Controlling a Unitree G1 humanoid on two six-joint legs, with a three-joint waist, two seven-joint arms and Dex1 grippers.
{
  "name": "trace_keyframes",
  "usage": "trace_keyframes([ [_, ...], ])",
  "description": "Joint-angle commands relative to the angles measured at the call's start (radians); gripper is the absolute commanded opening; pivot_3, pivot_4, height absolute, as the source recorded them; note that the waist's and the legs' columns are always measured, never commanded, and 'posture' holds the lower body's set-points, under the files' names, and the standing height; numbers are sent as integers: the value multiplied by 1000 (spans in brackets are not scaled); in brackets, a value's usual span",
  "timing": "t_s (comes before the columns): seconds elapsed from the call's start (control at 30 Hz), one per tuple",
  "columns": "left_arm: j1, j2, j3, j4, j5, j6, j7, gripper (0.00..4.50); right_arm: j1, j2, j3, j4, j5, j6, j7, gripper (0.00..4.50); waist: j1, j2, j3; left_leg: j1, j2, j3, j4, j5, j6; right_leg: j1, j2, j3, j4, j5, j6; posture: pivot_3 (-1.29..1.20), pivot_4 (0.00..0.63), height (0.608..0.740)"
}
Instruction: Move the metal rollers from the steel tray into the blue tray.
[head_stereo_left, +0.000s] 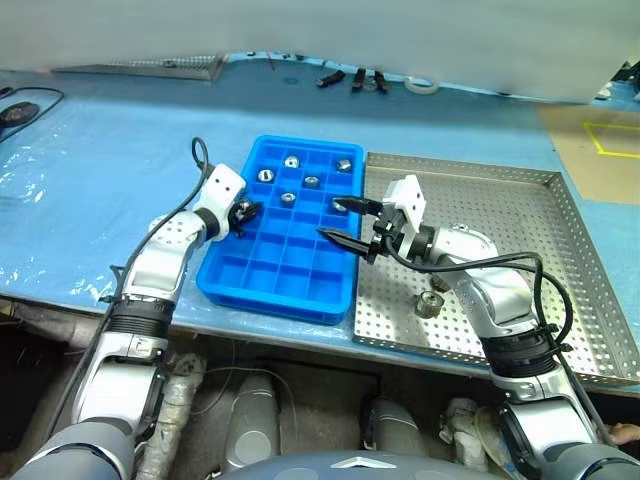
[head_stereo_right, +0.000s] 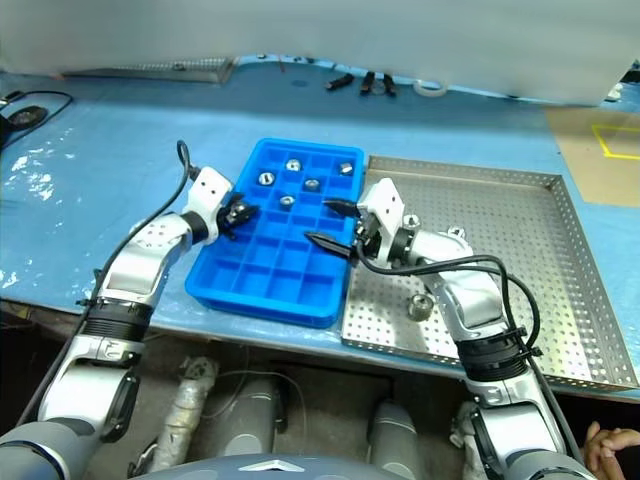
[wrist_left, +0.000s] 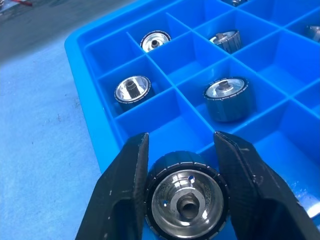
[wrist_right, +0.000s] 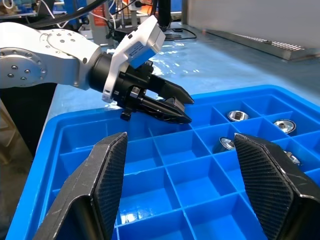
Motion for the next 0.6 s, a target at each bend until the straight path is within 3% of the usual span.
trace_keyframes([
  [0.03, -4, 15, -20, 28, 0, -7, -26, 2944, 6, -4, -20, -45, 2, -17, -11, 3578, 0, 0, 0, 0, 0, 0, 0, 0, 0, 0, 0, 0, 0, 0, 0, 149, 150, 740],
  [0.13, -31, 16, -27, 38, -8, -13, -50, 3907, 14, -9, -28, -34, 0, -31, -12, 3578, 0, 0, 0, 0, 0, 0, 0, 0, 0, 0, 0, 0, 0, 0, 0, 130, 150, 740],
  [0.3, -98, 7, -19, 62, -39, -30, -104, 3907, 34, -16, -43, -37, 2, -47, -23, 3578, 0, 0, 0, 0, 0, 0, 0, 1, 0, 0, 0, 0, 0, 0, 0, 78, 150, 740],
  [0.43, -144, -13, -35, 25, -147, -61, -299, 3907, 55, -31, -77, -89, 12, -23, -63, 3578, -1, 0, 0, -1, 0, 0, 0, 1, 0, 0, 0, 0, 0, 0, 0, 8, 150, 740],
  [0.6, -257, -61, -121, 172, -165, -148, -518, 3907, 161, -83, -179, -227, 30, 41, -136, 3578, -10, 0, 0, -1, -1, 2, 0, 1, 1, 0, 0, 2, 0, 0, 0, -145, 150, 740],
])
